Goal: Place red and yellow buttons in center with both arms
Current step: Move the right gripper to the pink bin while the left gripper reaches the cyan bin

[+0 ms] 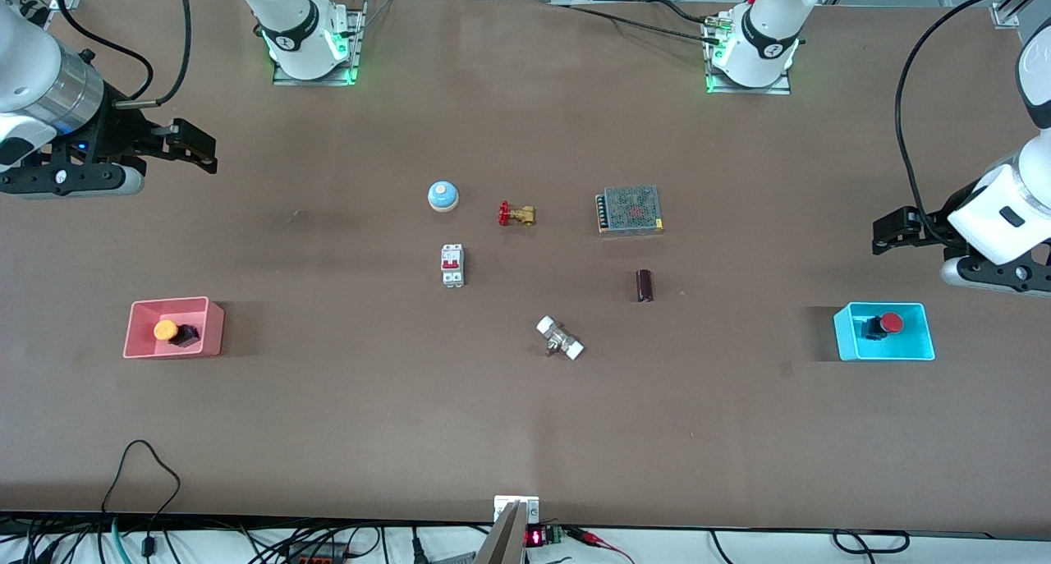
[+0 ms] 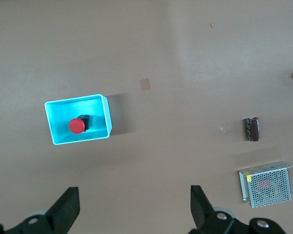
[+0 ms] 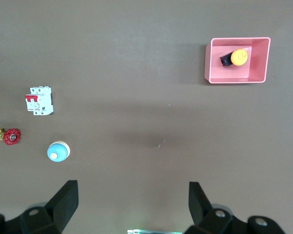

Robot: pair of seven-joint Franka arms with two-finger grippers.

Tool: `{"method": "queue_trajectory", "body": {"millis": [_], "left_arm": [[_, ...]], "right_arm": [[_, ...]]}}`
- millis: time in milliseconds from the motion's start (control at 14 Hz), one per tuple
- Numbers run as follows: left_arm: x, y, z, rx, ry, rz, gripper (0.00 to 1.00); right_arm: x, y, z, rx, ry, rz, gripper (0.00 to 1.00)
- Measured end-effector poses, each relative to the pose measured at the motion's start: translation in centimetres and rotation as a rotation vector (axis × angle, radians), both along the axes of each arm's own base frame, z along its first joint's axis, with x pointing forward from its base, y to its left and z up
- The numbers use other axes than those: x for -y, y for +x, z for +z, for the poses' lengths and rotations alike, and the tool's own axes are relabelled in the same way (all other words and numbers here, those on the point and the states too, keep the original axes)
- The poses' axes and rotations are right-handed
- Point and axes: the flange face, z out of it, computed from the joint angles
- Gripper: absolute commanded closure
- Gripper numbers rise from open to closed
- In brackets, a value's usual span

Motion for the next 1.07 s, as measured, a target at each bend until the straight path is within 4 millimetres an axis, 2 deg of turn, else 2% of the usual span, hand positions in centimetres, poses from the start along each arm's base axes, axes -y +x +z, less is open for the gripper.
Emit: {"method": "queue_trajectory", "body": {"millis": [500, 714, 1071], "left_arm": [[0.1, 0.0, 0.0, -0.001, 0.000, -0.002, 0.00], [0.9, -0.3, -0.4, 0.004, 0.025, -0.005, 0.00], [0.0, -1.7, -2.4, -0.021, 0.048, 0.012, 0.00]], "right_arm": [[0.5, 0.1, -0.2, -0.003, 0.000, -0.009, 0.00], [0.5, 0.3, -0.5, -0.006, 0.000, -0.009, 0.00], [0.5, 0.3, -2.6, -0.043, -0.005, -0.009, 0.00]]}}
